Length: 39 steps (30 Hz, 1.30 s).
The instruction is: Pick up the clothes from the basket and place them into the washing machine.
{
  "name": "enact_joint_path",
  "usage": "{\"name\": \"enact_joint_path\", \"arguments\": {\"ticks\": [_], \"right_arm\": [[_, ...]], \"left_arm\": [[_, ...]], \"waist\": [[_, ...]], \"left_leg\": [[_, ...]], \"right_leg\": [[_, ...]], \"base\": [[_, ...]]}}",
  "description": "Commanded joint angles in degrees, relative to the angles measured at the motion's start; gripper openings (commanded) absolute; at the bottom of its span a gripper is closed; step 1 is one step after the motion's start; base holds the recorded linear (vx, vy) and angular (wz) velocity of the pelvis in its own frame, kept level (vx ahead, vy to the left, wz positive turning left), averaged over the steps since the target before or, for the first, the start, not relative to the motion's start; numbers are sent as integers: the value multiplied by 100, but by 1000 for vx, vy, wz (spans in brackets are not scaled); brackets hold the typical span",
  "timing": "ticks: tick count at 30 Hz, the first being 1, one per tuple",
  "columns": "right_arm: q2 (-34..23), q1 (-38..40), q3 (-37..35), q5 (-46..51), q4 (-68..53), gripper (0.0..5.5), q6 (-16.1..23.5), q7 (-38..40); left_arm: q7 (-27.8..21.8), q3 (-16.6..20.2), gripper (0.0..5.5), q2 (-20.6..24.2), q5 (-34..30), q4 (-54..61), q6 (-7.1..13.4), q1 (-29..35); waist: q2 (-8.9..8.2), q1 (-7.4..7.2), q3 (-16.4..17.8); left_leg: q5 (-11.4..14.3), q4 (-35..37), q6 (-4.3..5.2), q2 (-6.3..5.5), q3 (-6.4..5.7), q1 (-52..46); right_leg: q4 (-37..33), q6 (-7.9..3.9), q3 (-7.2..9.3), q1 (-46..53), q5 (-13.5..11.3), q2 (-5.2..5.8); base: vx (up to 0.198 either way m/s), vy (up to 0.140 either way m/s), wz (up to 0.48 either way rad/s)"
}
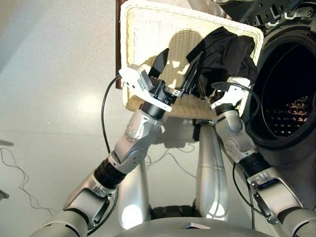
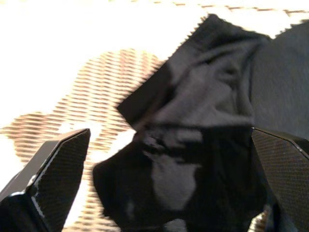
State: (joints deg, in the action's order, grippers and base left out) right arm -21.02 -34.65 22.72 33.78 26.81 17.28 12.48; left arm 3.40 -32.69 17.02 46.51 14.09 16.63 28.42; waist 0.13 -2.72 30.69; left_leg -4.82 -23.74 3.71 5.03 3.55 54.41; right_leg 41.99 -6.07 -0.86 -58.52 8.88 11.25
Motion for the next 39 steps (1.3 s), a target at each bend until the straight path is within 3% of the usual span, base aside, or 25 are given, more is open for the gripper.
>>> {"name": "enact_joint_path", "arguments": {"ticks": [1,10,16,24,39], "right_arm": [[-91,-326,-115,-237,136,550,57,138],[-120,-1550,-314,313,2513,550,-178,188],[-270,-1983,-270,82,3572,550,-459,172],[-629,-2361,-240,123,4216,550,-672,13],[-584,-2590,-233,474,4574,550,-860,-282]], "left_arm": [[-212,-7,550,-56,-266,604,174,72],[-254,-180,550,-56,-85,686,155,107],[-233,-244,550,-35,-150,674,148,124],[-250,-364,550,36,-272,700,94,160],[-190,-287,550,50,-336,608,43,266]], "waist": [[148,255,-90],[329,465,-90],[425,550,-90],[550,592,-90],[565,577,-90]], "left_leg": [[848,-904,89,46,58,50],[895,-960,136,43,23,121],[930,-1079,143,39,16,318],[960,-1172,146,55,33,508],[1042,-1327,150,59,48,601]], "right_leg": [[-1006,-111,-84,192,-677,-175],[-925,-97,-31,128,-613,-162],[-851,-95,-13,-36,-570,-162],[-721,-86,-12,-283,-535,-158],[-501,-65,-25,-454,-449,-171]], "base": [[0,0,0],[0,0,0],[0,0,0],[0,0,0],[0,0,0]]}}
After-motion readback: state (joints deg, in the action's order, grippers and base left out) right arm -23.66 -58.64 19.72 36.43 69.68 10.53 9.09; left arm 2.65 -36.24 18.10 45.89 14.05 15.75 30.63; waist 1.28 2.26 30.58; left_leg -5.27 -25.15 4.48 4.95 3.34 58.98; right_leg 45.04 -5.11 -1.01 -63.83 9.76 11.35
